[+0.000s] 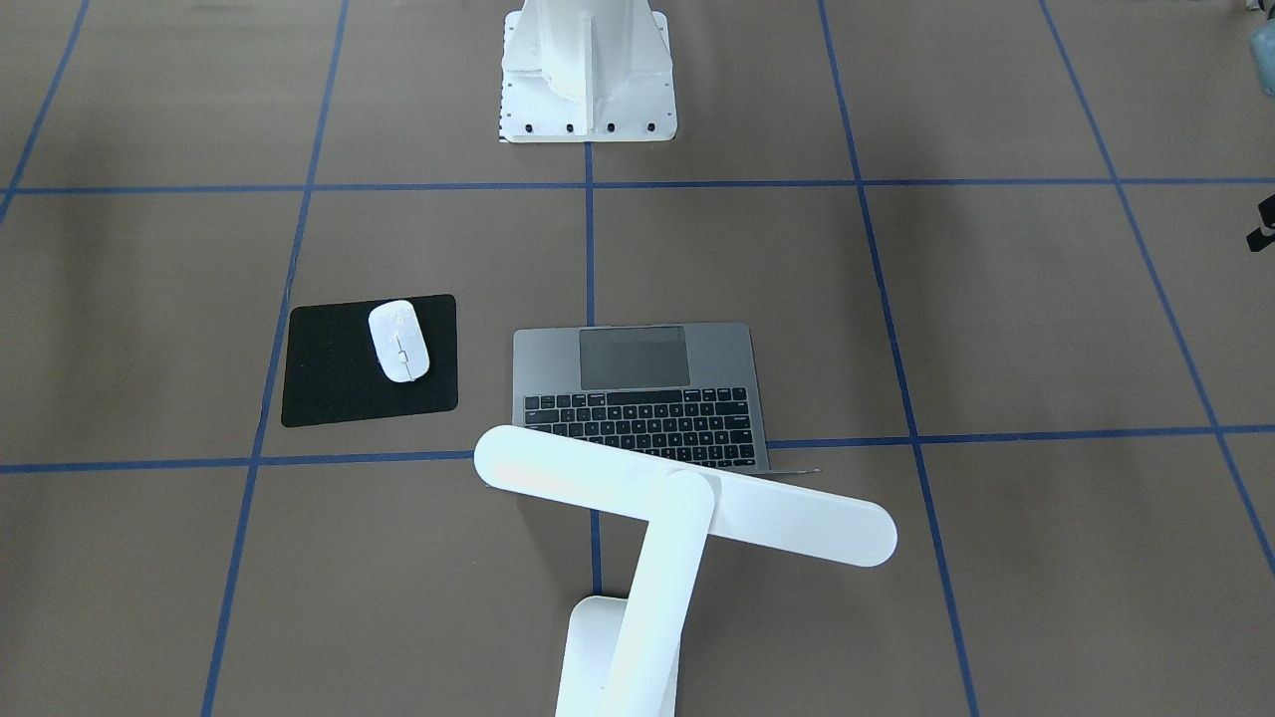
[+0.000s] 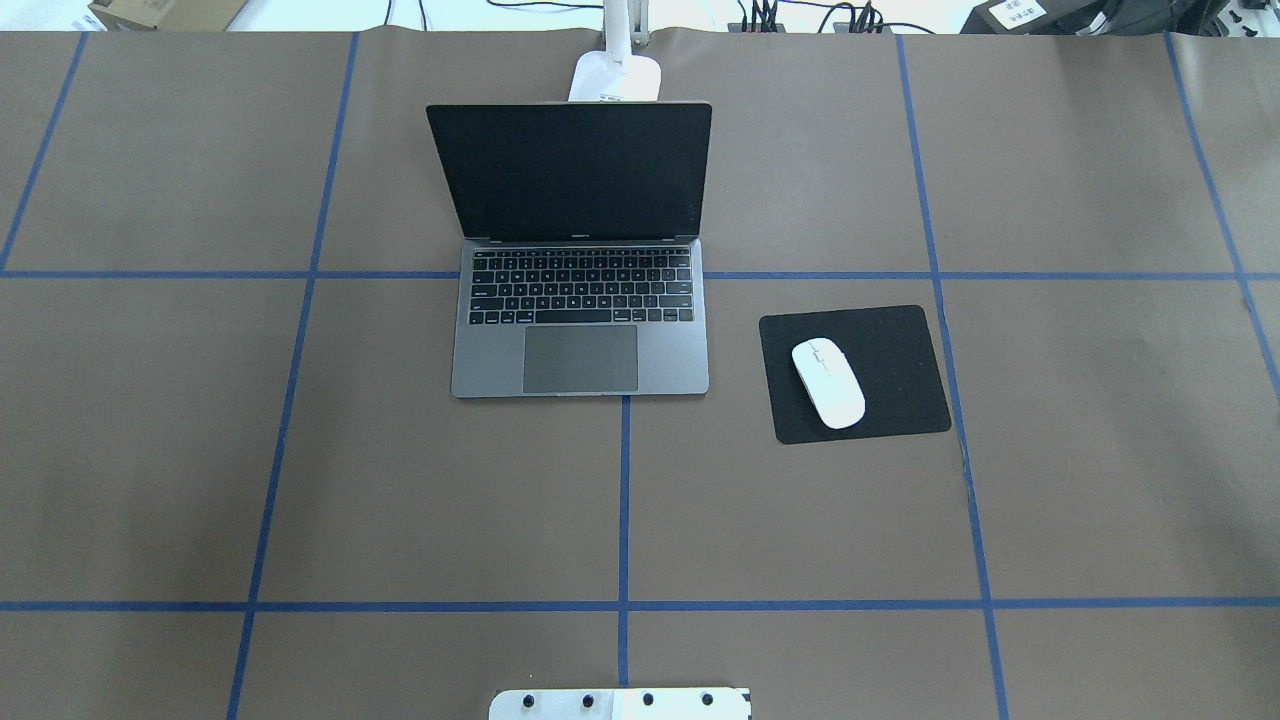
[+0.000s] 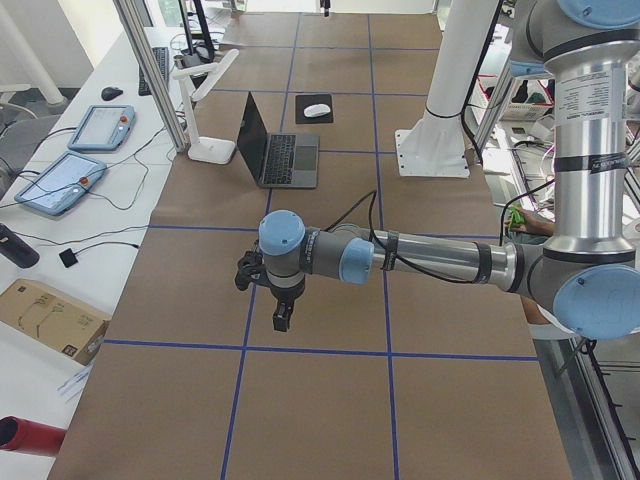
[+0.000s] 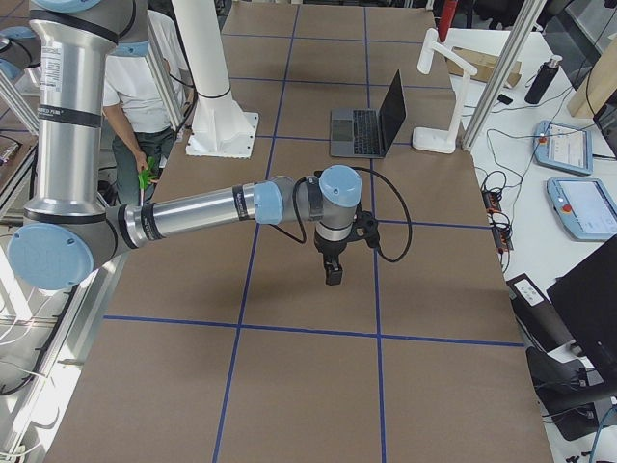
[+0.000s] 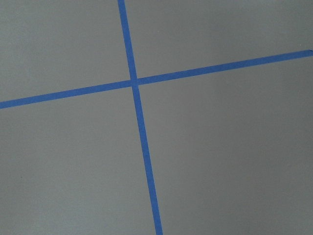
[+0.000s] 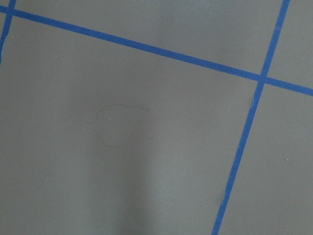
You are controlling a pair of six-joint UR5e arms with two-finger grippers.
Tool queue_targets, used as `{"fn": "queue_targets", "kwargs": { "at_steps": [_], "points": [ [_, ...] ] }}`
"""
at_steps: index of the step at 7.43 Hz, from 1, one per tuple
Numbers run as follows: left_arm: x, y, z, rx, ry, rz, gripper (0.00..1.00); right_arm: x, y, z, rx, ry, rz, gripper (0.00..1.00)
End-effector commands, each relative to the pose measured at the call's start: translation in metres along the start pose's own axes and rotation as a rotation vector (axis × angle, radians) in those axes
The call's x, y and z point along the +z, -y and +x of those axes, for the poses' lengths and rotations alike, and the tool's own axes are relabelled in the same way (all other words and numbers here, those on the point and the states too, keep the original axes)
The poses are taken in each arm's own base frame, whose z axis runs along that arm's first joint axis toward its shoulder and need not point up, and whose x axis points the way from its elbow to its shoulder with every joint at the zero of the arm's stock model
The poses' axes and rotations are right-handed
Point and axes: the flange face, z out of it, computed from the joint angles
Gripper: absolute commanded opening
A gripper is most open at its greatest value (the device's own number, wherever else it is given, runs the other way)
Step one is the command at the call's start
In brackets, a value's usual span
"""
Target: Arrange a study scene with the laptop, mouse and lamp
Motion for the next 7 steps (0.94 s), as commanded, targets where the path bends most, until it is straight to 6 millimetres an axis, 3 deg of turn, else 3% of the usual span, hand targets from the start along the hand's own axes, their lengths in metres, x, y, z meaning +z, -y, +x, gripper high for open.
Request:
{"fn": "queue_targets", "kwargs": {
  "at_steps": [1,3,6,7],
  "points": [
    [-0.003,-0.011,0.002,-0.002,-0.016,0.001,1.0,-0.015,-0.023,0.052,0.096,-0.018,0.036,0.99],
    [-0.015,-0.013,0.002,-0.008,-0.006,0.023,1.0,-0.028,-0.023,0.062,0.112,-0.062,0.059,0.99],
    [-0.015,-0.018,-0.002,-0.092,-0.006,0.017,1.0,-0.017,-0.031,0.071,0.137,-0.06,0.032,0.99],
    [-0.007,-0.026,-0.014,-0.128,-0.009,-0.001,1.0,-0.013,-0.037,0.072,0.145,-0.051,0.022,0.99]
  ]
}}
